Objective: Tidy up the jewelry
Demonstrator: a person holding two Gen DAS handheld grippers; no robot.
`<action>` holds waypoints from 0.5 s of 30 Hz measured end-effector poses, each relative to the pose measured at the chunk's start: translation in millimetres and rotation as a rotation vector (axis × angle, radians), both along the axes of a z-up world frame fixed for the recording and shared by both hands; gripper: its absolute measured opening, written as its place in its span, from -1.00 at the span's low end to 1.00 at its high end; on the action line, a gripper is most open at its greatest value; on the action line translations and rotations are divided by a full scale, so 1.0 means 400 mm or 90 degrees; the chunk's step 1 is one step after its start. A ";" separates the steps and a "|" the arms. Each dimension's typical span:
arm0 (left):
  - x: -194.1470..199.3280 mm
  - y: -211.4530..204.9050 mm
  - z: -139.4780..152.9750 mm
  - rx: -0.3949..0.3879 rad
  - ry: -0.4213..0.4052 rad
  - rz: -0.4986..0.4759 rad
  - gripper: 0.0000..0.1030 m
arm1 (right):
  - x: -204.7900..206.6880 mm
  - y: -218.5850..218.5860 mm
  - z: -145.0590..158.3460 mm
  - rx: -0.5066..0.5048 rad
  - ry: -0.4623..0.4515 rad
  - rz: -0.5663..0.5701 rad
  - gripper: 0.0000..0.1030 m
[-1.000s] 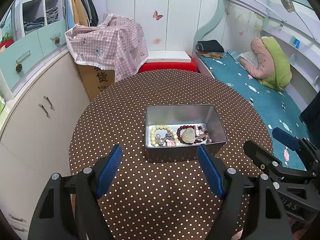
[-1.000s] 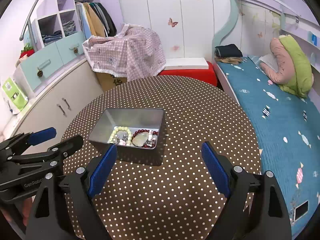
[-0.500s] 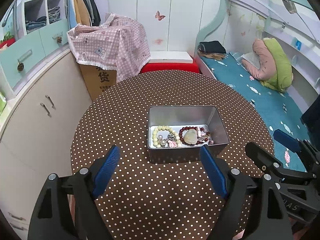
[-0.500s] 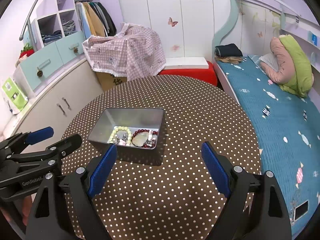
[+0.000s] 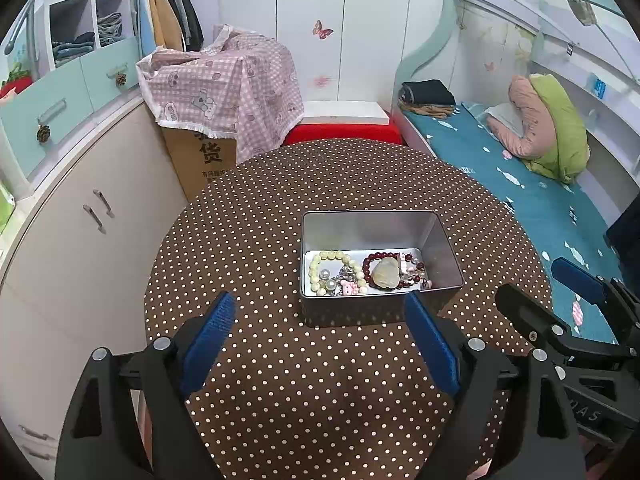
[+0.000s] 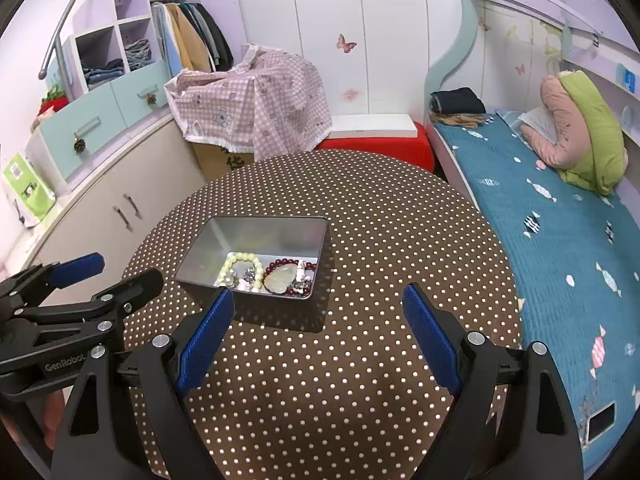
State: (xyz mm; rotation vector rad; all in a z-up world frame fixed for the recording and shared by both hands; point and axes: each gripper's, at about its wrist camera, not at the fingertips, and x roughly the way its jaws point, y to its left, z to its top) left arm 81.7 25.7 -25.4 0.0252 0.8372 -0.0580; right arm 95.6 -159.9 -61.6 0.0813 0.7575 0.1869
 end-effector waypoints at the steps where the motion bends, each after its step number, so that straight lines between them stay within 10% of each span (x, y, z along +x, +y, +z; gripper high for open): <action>1: 0.000 0.001 0.000 0.001 0.000 0.000 0.63 | 0.000 -0.001 -0.001 0.000 0.000 0.000 0.62; 15: -0.003 -0.003 -0.001 0.013 -0.007 0.003 0.66 | 0.004 -0.005 0.004 0.000 0.002 -0.002 0.62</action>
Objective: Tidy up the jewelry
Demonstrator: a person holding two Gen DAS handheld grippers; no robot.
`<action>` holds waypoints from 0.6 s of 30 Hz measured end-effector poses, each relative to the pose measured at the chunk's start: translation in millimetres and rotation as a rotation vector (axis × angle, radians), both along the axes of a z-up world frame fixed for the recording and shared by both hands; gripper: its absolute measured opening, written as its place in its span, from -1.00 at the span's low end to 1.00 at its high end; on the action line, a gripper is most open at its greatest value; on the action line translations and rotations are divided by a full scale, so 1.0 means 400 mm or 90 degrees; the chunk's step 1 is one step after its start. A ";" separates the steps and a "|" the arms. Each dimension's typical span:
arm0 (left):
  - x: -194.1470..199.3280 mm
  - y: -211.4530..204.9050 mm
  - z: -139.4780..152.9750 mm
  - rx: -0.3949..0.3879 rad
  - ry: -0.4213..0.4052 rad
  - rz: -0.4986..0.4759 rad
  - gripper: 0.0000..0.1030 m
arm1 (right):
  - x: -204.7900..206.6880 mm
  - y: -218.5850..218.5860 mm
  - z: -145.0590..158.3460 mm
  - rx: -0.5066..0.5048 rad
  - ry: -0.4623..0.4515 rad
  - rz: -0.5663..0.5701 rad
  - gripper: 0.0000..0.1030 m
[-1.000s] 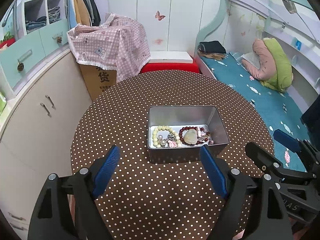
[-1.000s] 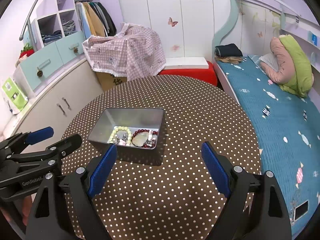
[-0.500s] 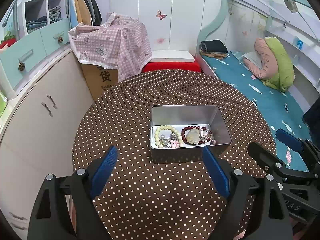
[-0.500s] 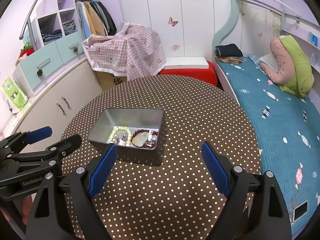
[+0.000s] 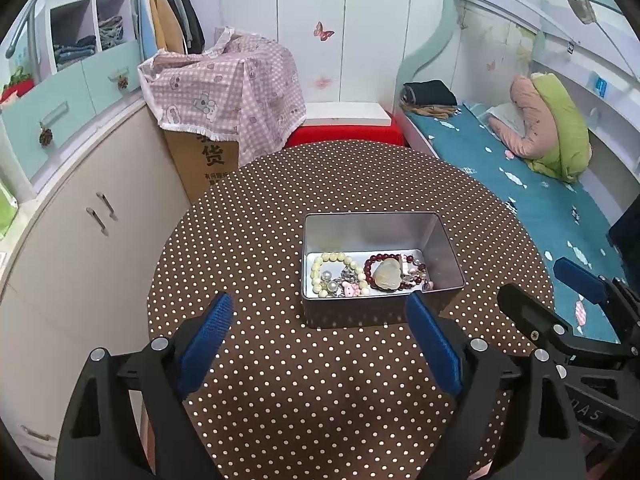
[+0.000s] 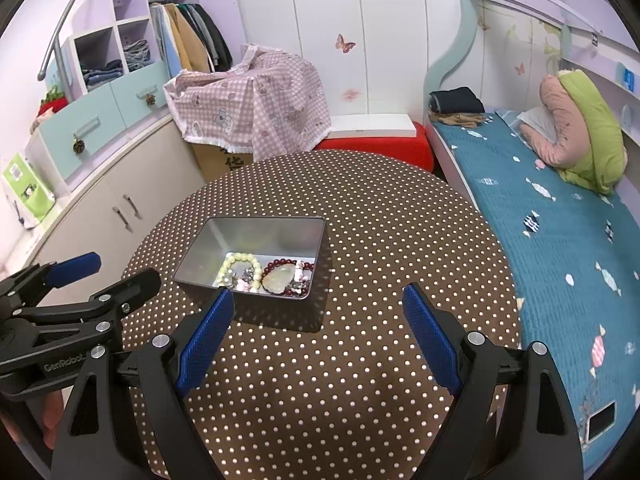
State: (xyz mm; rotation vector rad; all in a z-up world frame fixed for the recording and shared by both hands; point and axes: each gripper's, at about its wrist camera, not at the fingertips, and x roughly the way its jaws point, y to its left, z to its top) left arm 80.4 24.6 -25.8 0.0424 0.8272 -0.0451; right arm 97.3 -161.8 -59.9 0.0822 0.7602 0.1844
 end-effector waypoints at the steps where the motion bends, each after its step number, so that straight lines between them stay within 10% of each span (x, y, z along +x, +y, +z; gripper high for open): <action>1: 0.000 -0.003 0.001 0.003 -0.001 0.000 0.66 | 0.000 -0.002 -0.001 -0.001 0.001 -0.001 0.62; 18: -0.003 -0.015 0.005 0.006 0.005 0.001 0.66 | -0.003 -0.011 0.003 0.000 0.003 -0.002 0.62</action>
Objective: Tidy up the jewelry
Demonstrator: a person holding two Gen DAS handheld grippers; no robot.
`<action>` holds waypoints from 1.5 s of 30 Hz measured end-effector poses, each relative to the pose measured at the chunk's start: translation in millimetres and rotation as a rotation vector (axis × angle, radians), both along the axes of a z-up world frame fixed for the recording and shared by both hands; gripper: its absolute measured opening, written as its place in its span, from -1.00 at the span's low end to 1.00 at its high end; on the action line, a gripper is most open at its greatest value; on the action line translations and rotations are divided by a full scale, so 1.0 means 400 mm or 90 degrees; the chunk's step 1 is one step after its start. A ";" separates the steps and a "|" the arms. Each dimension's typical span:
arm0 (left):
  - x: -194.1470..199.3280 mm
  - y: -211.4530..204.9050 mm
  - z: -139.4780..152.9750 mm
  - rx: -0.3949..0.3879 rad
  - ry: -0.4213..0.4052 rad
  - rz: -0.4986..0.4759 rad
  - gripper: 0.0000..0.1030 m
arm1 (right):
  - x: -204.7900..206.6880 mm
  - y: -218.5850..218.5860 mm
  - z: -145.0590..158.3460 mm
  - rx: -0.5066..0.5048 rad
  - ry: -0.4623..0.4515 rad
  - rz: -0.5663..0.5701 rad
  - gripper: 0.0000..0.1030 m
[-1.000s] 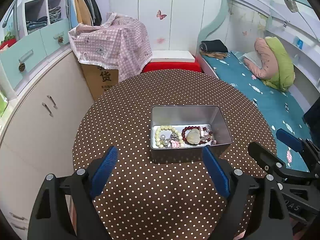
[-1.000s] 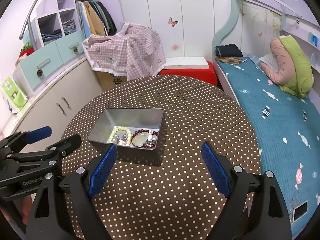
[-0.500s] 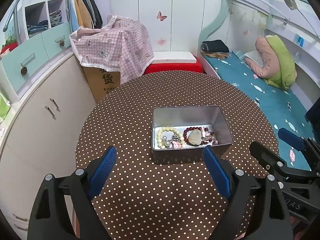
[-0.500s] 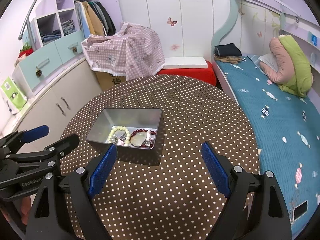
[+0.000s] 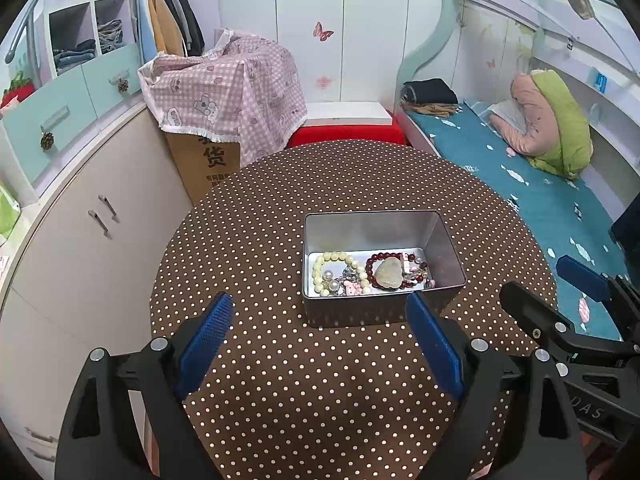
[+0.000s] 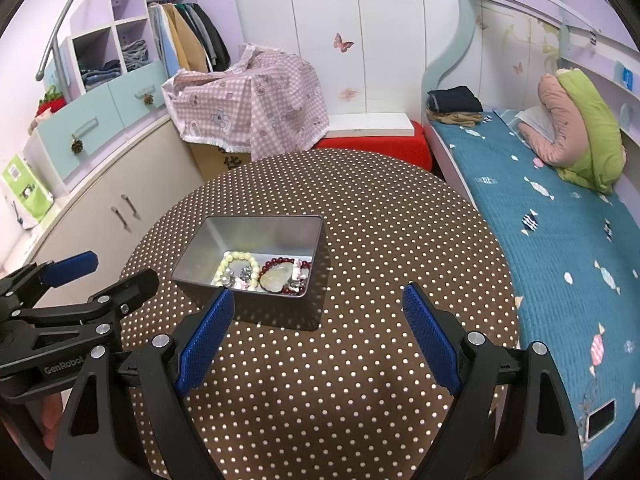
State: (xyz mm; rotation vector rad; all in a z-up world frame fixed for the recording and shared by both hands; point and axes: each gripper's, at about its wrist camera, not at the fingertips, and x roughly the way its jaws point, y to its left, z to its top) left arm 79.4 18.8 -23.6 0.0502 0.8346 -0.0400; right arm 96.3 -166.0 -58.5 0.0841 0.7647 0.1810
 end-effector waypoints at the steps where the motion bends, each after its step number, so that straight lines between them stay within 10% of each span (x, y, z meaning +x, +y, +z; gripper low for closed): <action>1: 0.000 0.000 0.000 -0.001 0.000 0.000 0.66 | 0.000 0.000 0.000 0.000 0.001 0.000 0.62; 45: -0.001 -0.003 0.000 -0.005 0.008 0.002 0.66 | -0.002 0.007 -0.002 0.002 0.005 0.002 0.62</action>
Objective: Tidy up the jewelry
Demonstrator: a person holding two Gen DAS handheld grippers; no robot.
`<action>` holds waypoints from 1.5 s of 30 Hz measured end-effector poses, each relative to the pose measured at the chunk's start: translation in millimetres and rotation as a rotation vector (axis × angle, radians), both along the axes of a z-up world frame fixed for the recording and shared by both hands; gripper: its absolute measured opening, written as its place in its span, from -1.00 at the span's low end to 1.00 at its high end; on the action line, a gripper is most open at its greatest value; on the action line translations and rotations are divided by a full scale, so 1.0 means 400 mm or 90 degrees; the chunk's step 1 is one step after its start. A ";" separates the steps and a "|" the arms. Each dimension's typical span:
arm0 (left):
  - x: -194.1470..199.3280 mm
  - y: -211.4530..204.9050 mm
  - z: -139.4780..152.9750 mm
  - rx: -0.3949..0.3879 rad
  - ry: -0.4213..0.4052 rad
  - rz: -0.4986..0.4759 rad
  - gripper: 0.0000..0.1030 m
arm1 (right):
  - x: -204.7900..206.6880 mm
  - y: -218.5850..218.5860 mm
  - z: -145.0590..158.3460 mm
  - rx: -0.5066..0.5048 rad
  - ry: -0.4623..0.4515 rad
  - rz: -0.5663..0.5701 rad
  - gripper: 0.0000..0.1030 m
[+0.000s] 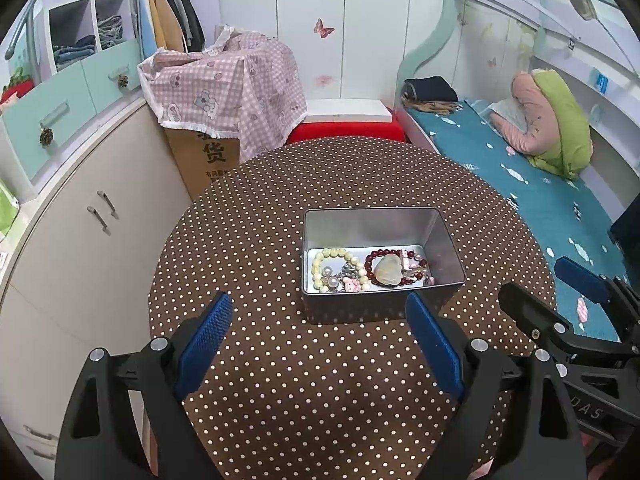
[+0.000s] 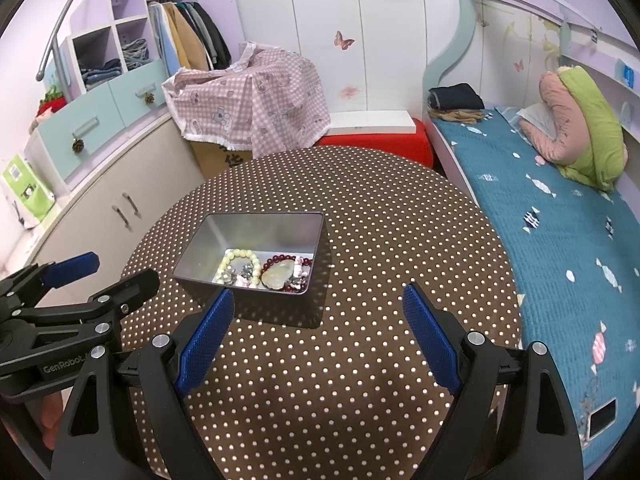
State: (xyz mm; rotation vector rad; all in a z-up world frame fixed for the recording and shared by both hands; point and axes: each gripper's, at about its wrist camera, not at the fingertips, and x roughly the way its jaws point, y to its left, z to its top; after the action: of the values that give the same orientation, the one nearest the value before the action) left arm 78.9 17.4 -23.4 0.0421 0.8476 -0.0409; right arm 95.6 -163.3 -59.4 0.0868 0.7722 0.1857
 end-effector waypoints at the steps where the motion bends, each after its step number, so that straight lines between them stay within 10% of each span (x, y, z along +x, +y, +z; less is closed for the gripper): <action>1: 0.001 -0.002 0.001 0.003 0.000 0.000 0.66 | 0.000 0.000 0.000 -0.001 0.000 -0.001 0.62; 45: 0.006 -0.021 -0.011 0.005 0.024 0.005 0.66 | 0.001 -0.017 0.001 0.006 0.005 0.000 0.62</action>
State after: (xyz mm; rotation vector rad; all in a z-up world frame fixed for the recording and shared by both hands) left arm 81.2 9.1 -27.8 0.0458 0.8859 -0.0303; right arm 96.1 -170.0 -59.1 0.0971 0.7784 0.1886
